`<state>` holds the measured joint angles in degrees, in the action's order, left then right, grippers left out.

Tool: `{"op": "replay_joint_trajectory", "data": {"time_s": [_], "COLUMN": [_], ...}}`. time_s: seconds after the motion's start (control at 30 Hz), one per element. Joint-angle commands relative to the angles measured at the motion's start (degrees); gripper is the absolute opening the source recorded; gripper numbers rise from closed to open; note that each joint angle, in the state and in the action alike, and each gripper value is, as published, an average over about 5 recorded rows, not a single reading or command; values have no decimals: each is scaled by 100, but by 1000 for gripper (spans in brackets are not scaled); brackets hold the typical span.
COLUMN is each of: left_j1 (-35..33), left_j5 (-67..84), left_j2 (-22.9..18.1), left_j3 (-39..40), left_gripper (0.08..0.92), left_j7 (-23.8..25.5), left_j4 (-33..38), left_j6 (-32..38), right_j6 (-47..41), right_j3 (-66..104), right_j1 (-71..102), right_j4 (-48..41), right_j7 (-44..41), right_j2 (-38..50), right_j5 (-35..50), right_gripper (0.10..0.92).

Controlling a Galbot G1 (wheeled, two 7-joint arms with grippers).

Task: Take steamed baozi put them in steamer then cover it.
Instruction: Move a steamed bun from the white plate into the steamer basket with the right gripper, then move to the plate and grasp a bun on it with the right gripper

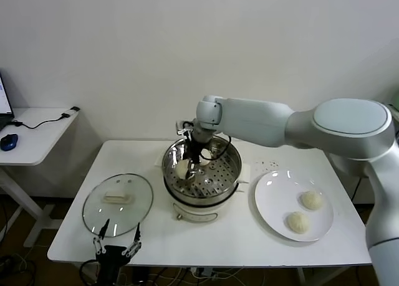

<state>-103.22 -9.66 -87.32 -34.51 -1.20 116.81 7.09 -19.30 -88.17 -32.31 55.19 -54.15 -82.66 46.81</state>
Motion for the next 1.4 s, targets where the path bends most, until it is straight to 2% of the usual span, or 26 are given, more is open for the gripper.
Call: {"op": "replay_joint_trajectory", "data": {"time_s": [0.03,0.2,0.4,0.57,0.83,1.13,1.4], "left_j1": [1,-16,-22,-23,4,-14,-25], "left_j5": [-11,-39,-49,-74,-159,-230,-258], "left_j2": [17,-15,-20,-26,-49,-60,-86], "left_j3": [-3,24,7,15,47,41,-1], "left_gripper": [823,823,823,823,823,823,823], "left_j7": [4,4,0,1,2,-9,-17], "left_j4": [-1,-3,3,10,28,71,80], "left_j6": [-2,-3,-11,-26,-76,-113,-136], "right_j6": [-22,-33,3,176,422,441,468], "right_j3": [14,95,205,94,-188,-198,491], "right_j1": [205,236,-93,-799,-1686,-1556,-92], "right_j4": [-44,-35,241,751,1824,3079,3391], "right_j7": [102,144,17,-344,-703,-769,-791], "right_j2": [-146,-107,276,955,2555,4451,5602], "right_j5": [-60,-134,-117,-121,-204,-1336,-2638], "right_gripper": [707,793,822,823,823,823,823]}}
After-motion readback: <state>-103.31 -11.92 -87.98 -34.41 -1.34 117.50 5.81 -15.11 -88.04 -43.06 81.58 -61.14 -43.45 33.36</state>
